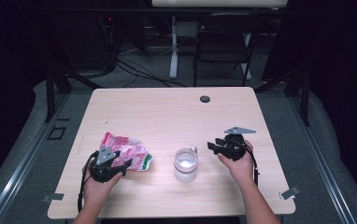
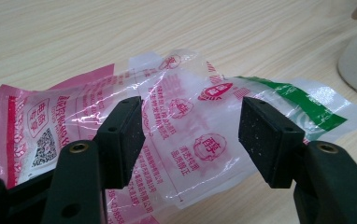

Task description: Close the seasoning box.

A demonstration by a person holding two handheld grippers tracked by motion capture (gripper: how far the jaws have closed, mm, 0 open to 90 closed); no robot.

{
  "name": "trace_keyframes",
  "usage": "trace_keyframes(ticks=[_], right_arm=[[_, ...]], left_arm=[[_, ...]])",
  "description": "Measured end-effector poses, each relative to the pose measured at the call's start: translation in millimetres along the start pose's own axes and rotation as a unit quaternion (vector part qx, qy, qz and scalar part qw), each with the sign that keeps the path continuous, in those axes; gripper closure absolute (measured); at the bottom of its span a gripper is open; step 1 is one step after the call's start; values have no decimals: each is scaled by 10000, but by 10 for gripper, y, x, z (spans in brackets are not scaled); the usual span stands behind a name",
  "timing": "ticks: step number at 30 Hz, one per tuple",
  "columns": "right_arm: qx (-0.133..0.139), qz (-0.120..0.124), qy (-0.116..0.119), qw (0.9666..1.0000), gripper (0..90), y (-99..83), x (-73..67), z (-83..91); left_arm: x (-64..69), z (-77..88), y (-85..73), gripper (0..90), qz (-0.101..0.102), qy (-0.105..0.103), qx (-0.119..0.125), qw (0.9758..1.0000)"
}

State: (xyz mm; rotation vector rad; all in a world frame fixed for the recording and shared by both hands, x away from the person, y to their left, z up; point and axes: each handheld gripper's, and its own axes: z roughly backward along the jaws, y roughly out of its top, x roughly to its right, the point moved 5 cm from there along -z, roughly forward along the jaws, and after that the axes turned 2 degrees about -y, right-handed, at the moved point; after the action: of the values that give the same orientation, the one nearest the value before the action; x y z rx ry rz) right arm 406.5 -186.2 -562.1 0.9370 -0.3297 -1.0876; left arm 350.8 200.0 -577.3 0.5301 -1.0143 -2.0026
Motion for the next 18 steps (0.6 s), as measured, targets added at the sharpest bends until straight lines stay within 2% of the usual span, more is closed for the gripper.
trace_keyframes(ticks=[5, 11, 18], right_arm=[[-11, -187, 44, 9998, 545, -26, 28, -30], [-128, -182, -14, 9998, 539, -67, 53, -72], [-122, -171, 23, 9998, 518, -70, 44, -93]], left_arm=[[10, -13, -4, 404, -58, -7, -58, 10000], [19, -31, -1, 402, -75, -23, -60, 10000], [32, -47, 8, 399, -86, -47, -71, 9999]])
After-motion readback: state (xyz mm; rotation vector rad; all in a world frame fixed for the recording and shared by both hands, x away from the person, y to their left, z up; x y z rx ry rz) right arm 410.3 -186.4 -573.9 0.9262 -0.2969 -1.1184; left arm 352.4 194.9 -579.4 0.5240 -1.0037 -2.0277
